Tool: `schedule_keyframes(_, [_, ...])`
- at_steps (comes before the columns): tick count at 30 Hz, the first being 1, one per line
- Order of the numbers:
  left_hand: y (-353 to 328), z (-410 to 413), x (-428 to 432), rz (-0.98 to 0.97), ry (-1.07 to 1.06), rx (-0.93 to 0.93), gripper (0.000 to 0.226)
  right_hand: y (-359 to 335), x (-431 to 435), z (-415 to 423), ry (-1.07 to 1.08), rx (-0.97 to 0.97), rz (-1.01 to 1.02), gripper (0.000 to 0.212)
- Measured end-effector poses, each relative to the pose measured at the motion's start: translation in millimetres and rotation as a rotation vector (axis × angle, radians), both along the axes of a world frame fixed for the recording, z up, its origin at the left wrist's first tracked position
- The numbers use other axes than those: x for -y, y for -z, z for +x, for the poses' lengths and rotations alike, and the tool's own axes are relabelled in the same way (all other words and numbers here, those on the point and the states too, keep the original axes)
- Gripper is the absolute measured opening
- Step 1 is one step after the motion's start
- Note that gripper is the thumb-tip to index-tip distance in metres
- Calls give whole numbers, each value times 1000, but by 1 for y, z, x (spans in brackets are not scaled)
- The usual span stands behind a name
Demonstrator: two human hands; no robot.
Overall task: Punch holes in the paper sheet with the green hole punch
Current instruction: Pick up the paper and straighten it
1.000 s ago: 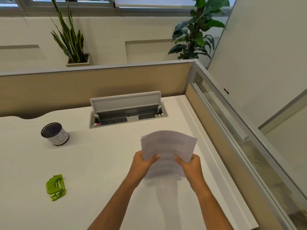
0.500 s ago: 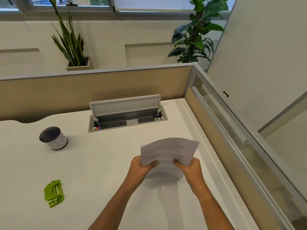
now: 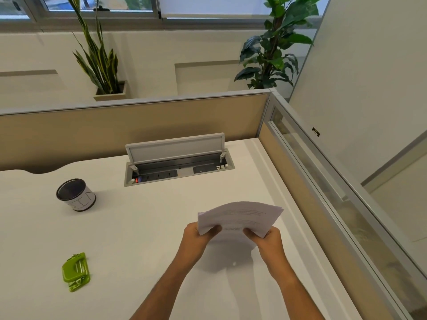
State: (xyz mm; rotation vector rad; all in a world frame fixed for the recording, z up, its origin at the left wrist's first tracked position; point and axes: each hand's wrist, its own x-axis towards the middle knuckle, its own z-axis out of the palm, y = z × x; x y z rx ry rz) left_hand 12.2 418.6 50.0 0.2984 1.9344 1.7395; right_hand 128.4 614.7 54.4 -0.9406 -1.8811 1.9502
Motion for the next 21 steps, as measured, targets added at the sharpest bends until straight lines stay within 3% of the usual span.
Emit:
schedule_keyframes(5, [-7, 0, -2, 5, -25, -35, 24, -11, -6, -5, -30, -39, 19, 34])
schedule_keyframes(11, [-7, -18, 5, -110, 227, -43, 32, -6, -3, -2, -19, 36, -10, 27])
schedule_keyframes(16, [-21, -24, 12, -62, 148, -71, 25, -21, -8, 3, -78, -9, 56, 19])
schedule_keyframes(18, [-32, -26, 18, -18, 10, -115, 48, -29, -13, 4, -132, -6, 161, 11])
schedule_keyframes(21, [-54, -33, 26, -79, -64, -388, 94, -41, -20, 4, -249, 12, 428, 32])
